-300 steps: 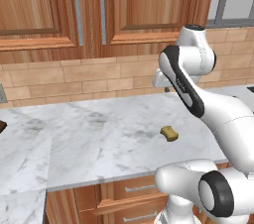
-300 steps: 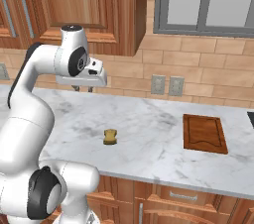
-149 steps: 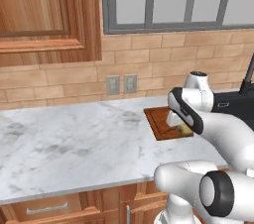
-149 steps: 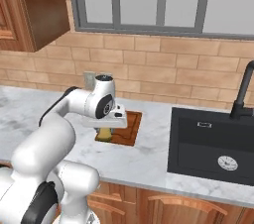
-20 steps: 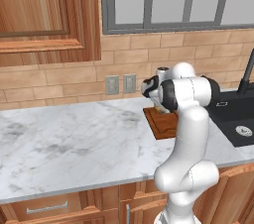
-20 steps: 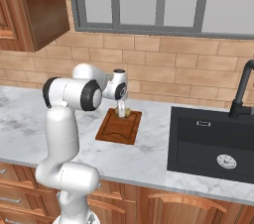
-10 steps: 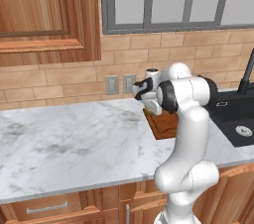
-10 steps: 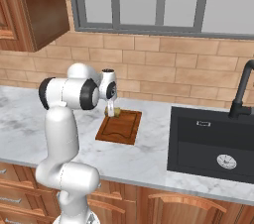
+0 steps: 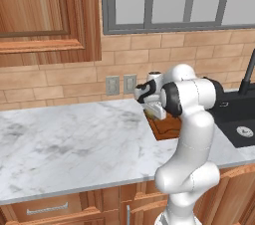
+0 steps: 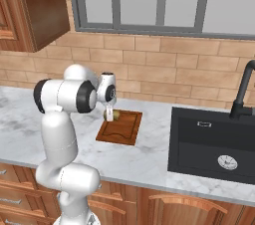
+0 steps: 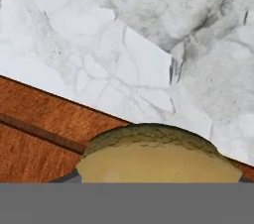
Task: Pick up the sponge from the counter and clean the cutting board by briefly scrubbing or pressing down on the cutting board. Once finished, release the sponge.
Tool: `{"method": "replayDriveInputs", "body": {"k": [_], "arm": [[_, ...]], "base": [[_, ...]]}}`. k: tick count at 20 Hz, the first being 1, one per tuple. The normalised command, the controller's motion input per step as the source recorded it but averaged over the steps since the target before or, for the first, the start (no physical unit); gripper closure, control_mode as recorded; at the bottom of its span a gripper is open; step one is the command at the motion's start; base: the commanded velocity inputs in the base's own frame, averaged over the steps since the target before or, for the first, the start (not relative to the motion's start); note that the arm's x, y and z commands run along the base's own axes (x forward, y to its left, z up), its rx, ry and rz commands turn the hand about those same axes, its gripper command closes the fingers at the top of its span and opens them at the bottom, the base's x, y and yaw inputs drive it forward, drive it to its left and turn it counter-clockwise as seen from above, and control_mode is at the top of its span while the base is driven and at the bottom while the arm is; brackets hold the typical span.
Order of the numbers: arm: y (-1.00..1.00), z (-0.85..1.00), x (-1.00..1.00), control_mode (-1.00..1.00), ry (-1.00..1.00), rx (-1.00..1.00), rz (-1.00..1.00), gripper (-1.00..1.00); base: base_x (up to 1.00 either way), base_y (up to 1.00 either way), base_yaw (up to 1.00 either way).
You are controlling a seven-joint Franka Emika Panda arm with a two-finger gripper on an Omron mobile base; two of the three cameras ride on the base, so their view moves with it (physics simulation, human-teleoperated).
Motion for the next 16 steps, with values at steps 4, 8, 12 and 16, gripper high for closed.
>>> {"method": "replayDriveInputs", "body": {"k": [4, 8, 12, 16], "arm": [[0.0, -0.21, -0.74, -1.0, 0.16, 0.0, 0.0, 1.0], [0.0, -0.04, -0.61, -1.0, 0.3, 0.0, 0.0, 1.0], [0.0, -0.34, -0.85, -1.0, 0.1, 0.0, 0.0, 1.0], [0.0, -0.44, -1.0, -1.0, 0.0, 0.0, 0.0, 1.0]], "base": [[0.0, 0.0, 0.0], [0.0, 0.0, 0.0], [0.0, 0.0, 0.0], [0.0, 0.0, 0.0]]}}
